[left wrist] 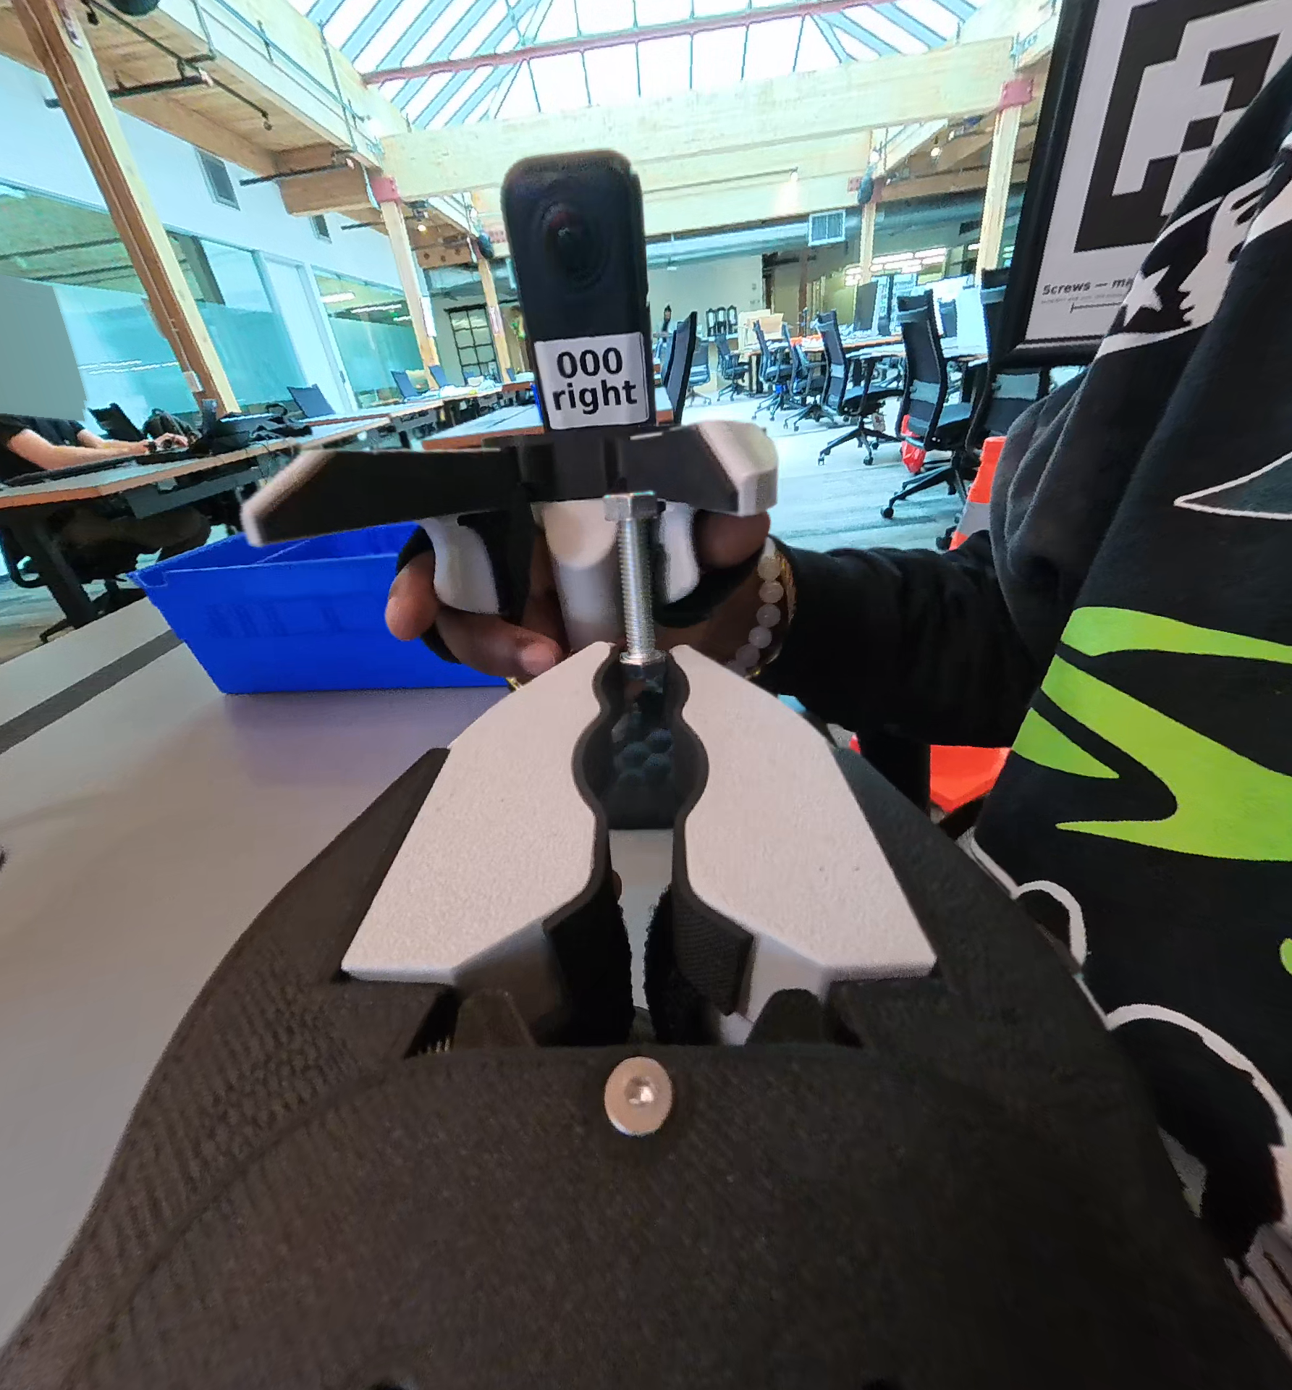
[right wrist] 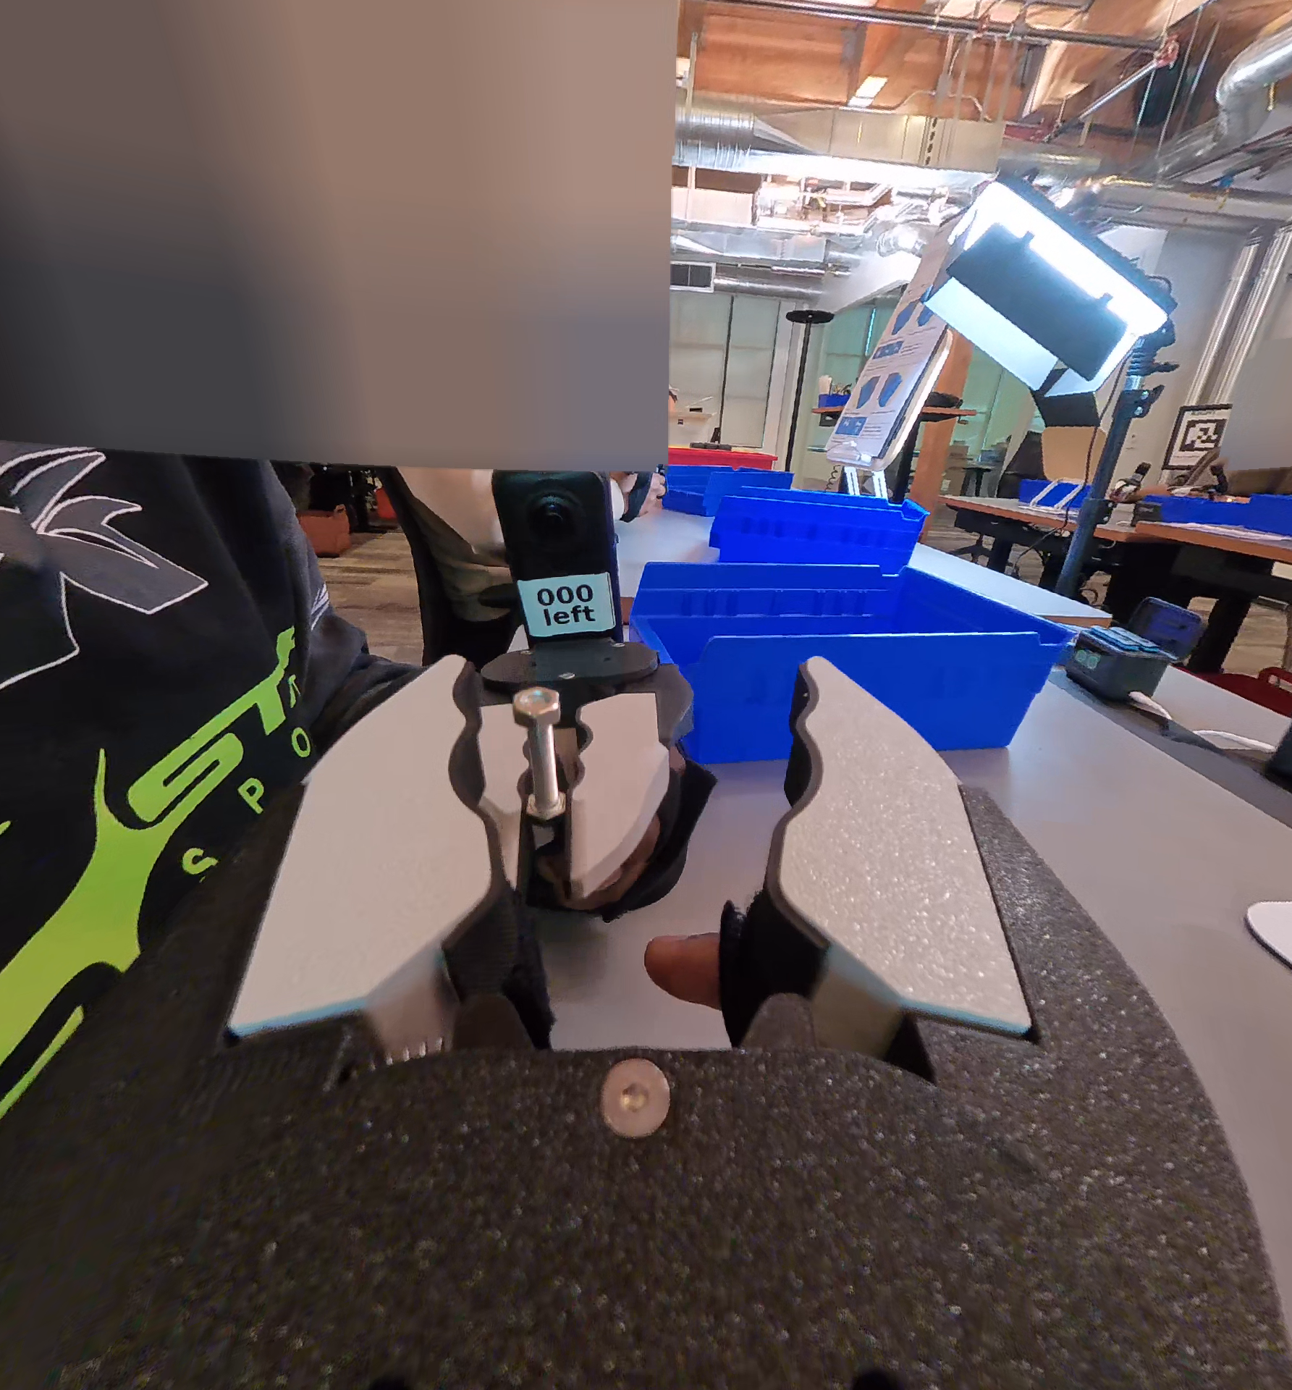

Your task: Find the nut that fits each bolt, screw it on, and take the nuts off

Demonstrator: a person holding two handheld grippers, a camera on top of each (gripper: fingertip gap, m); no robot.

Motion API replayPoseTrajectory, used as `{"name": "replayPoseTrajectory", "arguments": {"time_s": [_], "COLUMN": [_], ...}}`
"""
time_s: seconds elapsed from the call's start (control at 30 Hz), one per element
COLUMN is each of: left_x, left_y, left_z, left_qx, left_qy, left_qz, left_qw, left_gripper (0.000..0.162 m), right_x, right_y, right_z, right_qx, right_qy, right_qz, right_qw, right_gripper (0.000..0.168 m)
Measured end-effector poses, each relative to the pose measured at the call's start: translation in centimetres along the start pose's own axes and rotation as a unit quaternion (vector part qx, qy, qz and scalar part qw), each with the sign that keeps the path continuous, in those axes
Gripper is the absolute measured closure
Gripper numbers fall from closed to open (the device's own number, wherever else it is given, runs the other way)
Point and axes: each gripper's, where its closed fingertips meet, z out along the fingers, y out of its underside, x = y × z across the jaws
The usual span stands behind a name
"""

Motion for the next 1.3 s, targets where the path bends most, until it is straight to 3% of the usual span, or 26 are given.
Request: {"name": "replayPoseTrajectory", "arguments": {"time_s": [0.37, 0.83, 1.3], "left_x": [0.4, 0.2, 0.4], "left_y": [0.7, -1.1, 0.4], "left_z": [0.3, -0.5, 0.2], "left_qx": [-0.021, 0.033, -0.012], "left_qy": [0.006, 0.016, 0.013], "left_qz": [0.010, -0.017, -0.002], "left_qw": [1.000, 0.999, 1.000], "left_gripper": [0.152, 0.152, 0.152], "right_x": [0.3, 1.3, 0.5], "right_y": [0.9, -0.5, 0.5], "right_z": [0.6, -1.6, 0.0], "right_qx": [-0.018, -0.002, -0.017], "right_qy": [0.014, 0.028, 0.014], "right_qz": [0.000, -0.010, -0.005], "right_qw": [1.000, 1.000, 1.000], "right_gripper": [0.088, 0.089, 0.088]}}
